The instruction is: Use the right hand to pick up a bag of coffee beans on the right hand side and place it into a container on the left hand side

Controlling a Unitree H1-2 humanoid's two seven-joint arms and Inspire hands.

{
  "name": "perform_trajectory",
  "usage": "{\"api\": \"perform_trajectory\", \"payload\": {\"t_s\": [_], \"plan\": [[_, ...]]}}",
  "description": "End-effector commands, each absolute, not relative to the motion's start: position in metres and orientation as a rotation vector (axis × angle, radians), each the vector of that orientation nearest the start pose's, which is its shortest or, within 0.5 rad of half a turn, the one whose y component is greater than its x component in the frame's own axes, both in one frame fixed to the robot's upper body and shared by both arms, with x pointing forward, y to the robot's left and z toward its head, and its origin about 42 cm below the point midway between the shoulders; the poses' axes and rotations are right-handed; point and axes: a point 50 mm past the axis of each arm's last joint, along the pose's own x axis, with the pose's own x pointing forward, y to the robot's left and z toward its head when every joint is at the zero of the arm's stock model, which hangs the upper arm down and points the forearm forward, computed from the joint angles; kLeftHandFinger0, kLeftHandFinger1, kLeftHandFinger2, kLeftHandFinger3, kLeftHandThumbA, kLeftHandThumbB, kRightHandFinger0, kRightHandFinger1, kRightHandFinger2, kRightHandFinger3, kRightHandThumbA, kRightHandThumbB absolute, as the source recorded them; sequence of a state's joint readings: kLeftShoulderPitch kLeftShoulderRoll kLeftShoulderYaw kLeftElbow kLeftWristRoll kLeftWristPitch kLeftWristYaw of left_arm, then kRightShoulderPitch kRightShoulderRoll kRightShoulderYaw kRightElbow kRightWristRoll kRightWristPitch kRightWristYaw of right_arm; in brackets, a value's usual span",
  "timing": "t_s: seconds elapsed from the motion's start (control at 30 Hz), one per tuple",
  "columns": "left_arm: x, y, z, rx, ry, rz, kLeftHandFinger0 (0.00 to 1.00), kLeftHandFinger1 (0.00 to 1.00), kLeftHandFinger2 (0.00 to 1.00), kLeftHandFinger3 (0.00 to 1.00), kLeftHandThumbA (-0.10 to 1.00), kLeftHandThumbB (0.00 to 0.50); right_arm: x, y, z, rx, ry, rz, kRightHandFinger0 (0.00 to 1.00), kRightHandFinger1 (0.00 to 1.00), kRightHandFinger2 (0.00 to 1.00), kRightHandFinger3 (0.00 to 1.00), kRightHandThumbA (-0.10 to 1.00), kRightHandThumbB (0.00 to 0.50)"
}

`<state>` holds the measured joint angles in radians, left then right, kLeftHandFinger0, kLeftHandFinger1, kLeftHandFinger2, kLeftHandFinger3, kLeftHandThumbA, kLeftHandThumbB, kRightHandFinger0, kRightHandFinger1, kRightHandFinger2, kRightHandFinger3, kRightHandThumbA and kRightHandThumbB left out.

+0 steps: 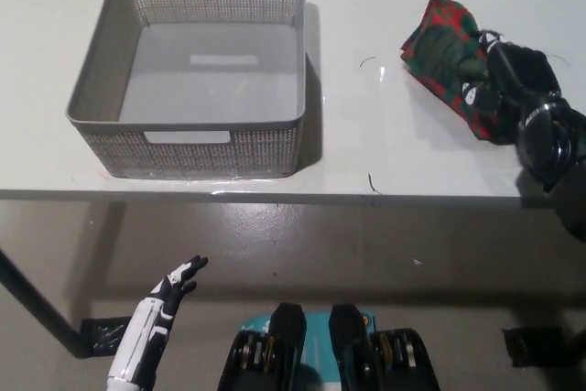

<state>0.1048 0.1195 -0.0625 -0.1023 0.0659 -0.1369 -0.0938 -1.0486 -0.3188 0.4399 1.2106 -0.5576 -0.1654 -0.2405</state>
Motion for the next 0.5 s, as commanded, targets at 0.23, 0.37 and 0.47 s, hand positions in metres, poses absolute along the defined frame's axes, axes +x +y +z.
{"api": "perform_trajectory", "payload": {"t_s": [0.23, 0.37, 0.47], "plan": [[0.249, 0.233, 0.115, 0.195, -0.170, -0.160, 1.00, 1.00, 1.00, 1.00, 1.00, 0.244, 0.582, -0.202, 0.436, -1.033, -0.624, -0.098, 0.00, 0.54, 0.90, 1.00, -0.10, 0.115], [0.249, 0.235, 0.115, 0.199, -0.166, -0.160, 1.00, 1.00, 1.00, 1.00, 1.00, 0.219, 0.576, -0.184, 0.479, -0.993, -0.727, -0.099, 0.00, 0.51, 0.92, 1.00, -0.10, 0.126], [0.248, 0.235, 0.115, 0.208, -0.160, -0.164, 1.00, 1.00, 1.00, 1.00, 1.00, 0.208, 0.572, -0.173, 0.499, -0.972, -0.767, -0.092, 0.00, 0.48, 0.89, 0.93, -0.10, 0.156]]}}
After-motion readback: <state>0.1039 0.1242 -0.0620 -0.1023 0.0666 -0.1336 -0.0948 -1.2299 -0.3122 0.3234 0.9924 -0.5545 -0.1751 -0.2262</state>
